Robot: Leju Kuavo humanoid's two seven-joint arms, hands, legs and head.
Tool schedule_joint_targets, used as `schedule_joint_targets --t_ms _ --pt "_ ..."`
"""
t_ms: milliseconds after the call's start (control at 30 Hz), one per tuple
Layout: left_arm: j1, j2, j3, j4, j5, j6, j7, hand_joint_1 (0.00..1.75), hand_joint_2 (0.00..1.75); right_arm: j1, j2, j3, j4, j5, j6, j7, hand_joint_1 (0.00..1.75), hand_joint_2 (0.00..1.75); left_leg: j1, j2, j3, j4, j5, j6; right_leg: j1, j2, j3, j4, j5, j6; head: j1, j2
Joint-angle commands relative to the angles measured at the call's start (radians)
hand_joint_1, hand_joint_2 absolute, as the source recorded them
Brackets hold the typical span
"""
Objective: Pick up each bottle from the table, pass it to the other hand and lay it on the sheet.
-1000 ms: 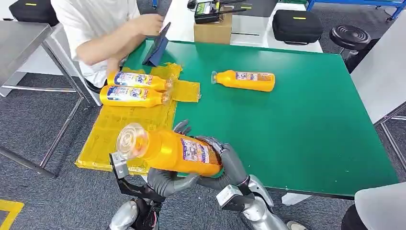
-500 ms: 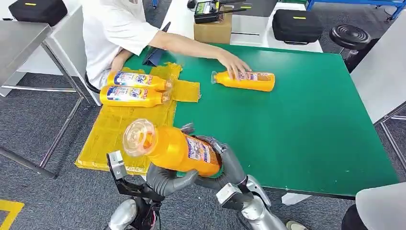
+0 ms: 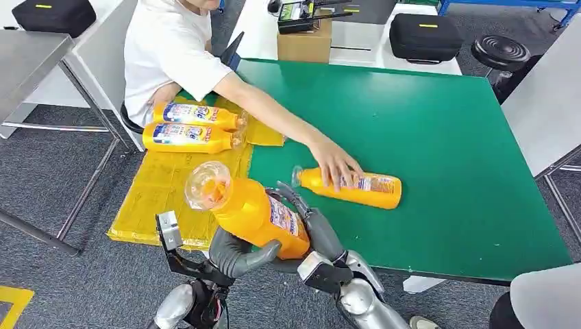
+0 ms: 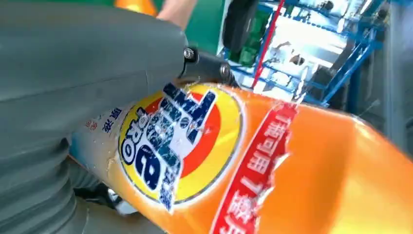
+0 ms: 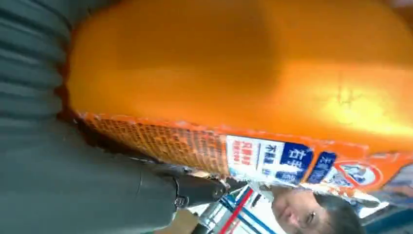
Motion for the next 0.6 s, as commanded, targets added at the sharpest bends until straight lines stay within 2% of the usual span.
schedule_joint_targets --t_ms 33,133,267,367,500,567,600 --pt "-0.057 -0.012 0.071 0.11 -0.045 0.181 0.068 1.75 1.75 0.048 -0.009 0.036 -0.061 0.06 -0.16 -0.045 0.0 0.0 0.0 -0.001 0.004 -0.001 -0.001 -0.001 0.0 -0.002 0.004 -0.001 -0.002 -0.002 0.0 0.0" --pt "-0.092 0.003 0.104 0.152 -0.116 0.267 0.036 1.75 1.75 0.077 -0.027 0.062 -0.134 0.074 -0.197 -0.06 0.0 0.0 0.0 -0.003 0.003 -0.001 -0.001 -0.001 0.001 -0.003 0.004 -0.001 -0.002 -0.002 0.001 0.0" --pt "-0.096 0.003 0.109 0.157 -0.115 0.263 0.036 1.75 1.75 0.081 -0.03 0.065 -0.145 0.075 -0.2 -0.059 0.0 0.0 0.001 0.001 0.002 -0.001 0.0 -0.001 0.001 -0.001 0.002 -0.001 -0.001 -0.001 0.001 0.0" --pt "-0.133 0.031 0.147 0.182 -0.381 0.489 -0.026 1.75 1.75 0.092 -0.048 0.077 -0.21 0.116 -0.281 -0.077 0.0 0.0 0.001 -0.001 0.002 -0.001 0.0 -0.001 0.001 -0.002 0.002 -0.001 -0.001 -0.001 0.001 0.0" --pt "-0.152 0.036 0.188 0.189 -0.422 0.475 -0.019 1.75 1.75 0.109 -0.059 0.068 -0.26 0.124 -0.311 -0.069 0.0 0.0 0.001 0.001 0.005 -0.001 -0.001 -0.001 0.001 -0.001 0.004 0.0 -0.002 -0.002 0.0 0.0" --pt "-0.186 0.053 0.178 0.213 -0.735 0.671 -0.043 1.75 1.75 0.128 -0.048 0.033 -0.304 0.118 -0.379 -0.103 0.0 0.0 0.0 -0.001 0.002 -0.001 0.0 -0.001 0.0 -0.003 0.002 0.0 -0.001 -0.001 0.0 0.0" --pt "-0.212 0.06 0.18 0.233 -0.848 0.693 -0.006 1.75 1.75 0.138 -0.043 0.015 -0.347 0.095 -0.399 -0.108 0.0 0.0 0.001 -0.002 0.002 -0.001 0.0 -0.001 0.001 -0.003 0.002 0.0 -0.001 -0.001 0.0 0.0"
